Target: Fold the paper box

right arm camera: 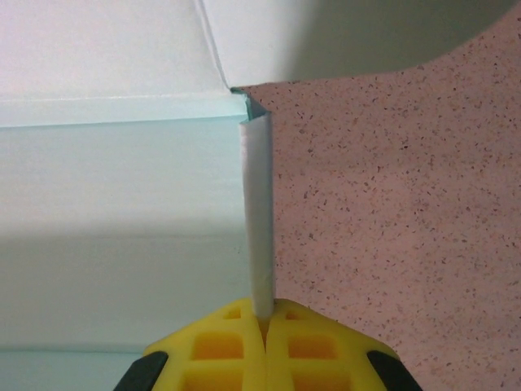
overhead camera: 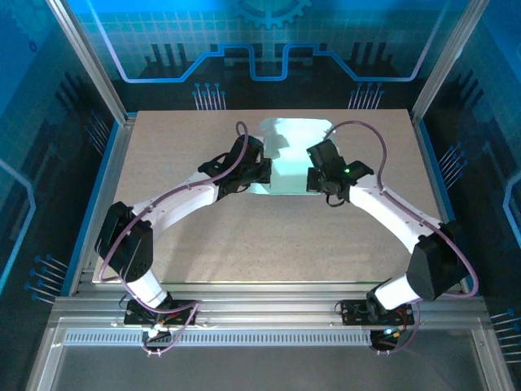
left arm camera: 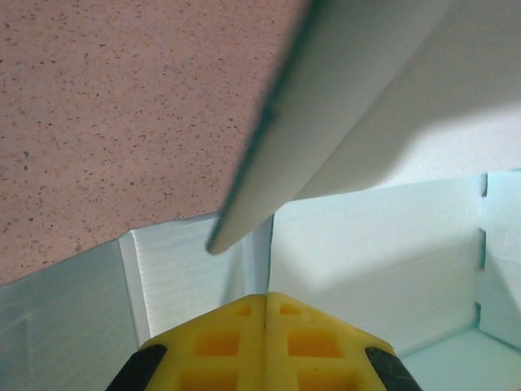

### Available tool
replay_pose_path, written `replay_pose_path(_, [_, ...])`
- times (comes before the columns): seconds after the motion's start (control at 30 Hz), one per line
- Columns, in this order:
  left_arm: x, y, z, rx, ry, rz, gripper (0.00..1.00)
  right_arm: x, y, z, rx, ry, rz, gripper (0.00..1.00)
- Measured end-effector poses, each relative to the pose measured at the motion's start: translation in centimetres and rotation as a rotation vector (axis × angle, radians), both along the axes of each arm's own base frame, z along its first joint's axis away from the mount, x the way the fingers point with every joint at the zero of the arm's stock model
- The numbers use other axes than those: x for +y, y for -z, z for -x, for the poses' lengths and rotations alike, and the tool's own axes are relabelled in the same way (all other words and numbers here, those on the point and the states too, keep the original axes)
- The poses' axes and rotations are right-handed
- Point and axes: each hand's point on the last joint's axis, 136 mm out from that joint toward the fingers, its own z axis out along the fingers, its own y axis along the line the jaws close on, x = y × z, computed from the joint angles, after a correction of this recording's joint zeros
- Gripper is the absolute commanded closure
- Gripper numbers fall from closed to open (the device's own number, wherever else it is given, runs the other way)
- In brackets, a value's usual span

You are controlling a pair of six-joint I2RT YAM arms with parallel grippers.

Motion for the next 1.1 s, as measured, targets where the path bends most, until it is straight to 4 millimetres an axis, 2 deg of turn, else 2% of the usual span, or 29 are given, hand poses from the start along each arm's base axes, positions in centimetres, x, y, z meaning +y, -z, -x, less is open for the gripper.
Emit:
replay_pose_path(0.4, [1.8, 0.9, -0.6, 0.105, -0.296, 0.138, 1.00, 3.4, -0.5, 0.4, -0.074, 0.093, 0.022, 1.00])
replay_pose_path(1.1, [2.7, 1.0, -1.1, 0.269, -0.685, 0.527, 1.00, 5.3, 0.0, -0.2, -0.094, 0.107, -0.019, 1.00])
